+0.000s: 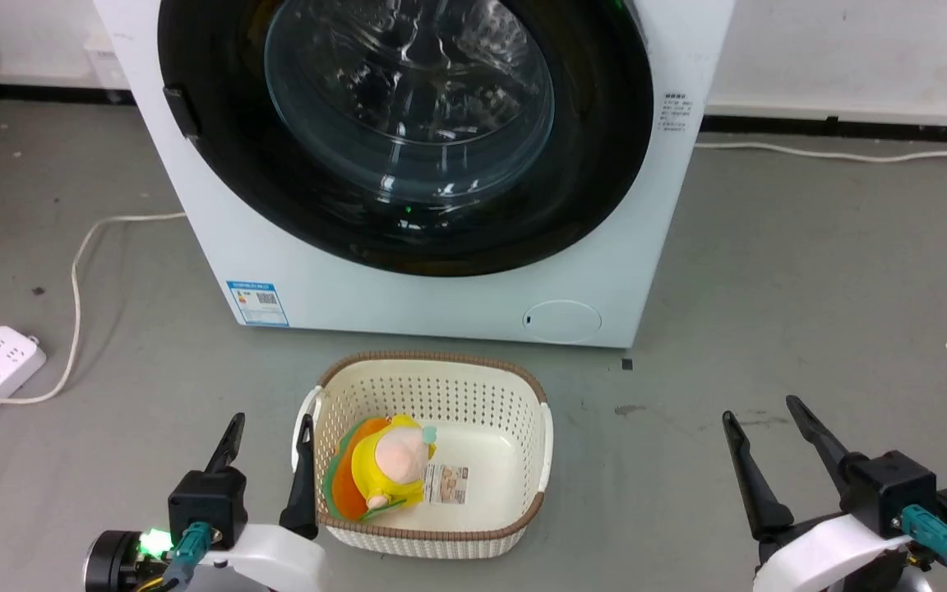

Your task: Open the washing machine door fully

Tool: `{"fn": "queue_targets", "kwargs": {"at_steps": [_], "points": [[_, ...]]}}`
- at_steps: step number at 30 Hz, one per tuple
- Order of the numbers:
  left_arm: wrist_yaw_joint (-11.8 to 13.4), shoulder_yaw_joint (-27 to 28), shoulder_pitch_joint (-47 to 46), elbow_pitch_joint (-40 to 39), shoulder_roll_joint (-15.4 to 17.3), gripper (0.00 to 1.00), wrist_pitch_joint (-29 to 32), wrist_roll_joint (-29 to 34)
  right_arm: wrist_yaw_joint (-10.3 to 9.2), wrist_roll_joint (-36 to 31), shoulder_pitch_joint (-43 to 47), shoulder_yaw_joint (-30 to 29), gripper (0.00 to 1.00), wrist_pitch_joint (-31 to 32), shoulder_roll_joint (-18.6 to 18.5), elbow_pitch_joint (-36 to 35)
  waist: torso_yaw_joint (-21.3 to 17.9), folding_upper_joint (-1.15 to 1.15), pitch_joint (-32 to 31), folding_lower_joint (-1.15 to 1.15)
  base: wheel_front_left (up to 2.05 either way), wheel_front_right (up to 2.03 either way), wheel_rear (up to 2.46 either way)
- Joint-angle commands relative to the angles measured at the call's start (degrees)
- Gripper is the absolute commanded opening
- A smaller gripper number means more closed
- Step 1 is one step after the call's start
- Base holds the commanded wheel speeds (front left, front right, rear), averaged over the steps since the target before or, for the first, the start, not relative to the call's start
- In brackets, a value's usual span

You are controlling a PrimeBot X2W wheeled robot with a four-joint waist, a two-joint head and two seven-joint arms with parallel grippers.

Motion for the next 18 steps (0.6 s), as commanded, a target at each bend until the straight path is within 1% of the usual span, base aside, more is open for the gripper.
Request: {"fn": "queue_targets", "kwargs": {"at_steps": [1, 6, 18], "points": [[0.4, -0.4, -0.8, -0.3, 0.1, 1.0, -0.5, 0.2, -0.01, 0.8, -1.1, 0.0, 1.0, -0.4, -0.3, -0.5, 0.1, 0.0, 0.4, 0.0, 0.0, 0.0, 0.0], [0.6, -1.0, -1.7, -0.7, 0.2, 1.0, -1.1, 0.3, -0.01, 2.7, -3.2, 0.5, 1.0, -0.8, -1.5, -0.1, 0.4, 0.0, 2.0, 0.0, 0.0, 0.0, 0.0], [1.4, -2.4, -4.2, -1.8, 0.4, 1.0, -2.6, 0.4, -0.01, 11.1, -11.9, 0.1, 1.0, 0.5, -3.7, 0.2, 1.2, 0.0, 6.2, 0.0, 0.0, 0.0, 0.0]]}}
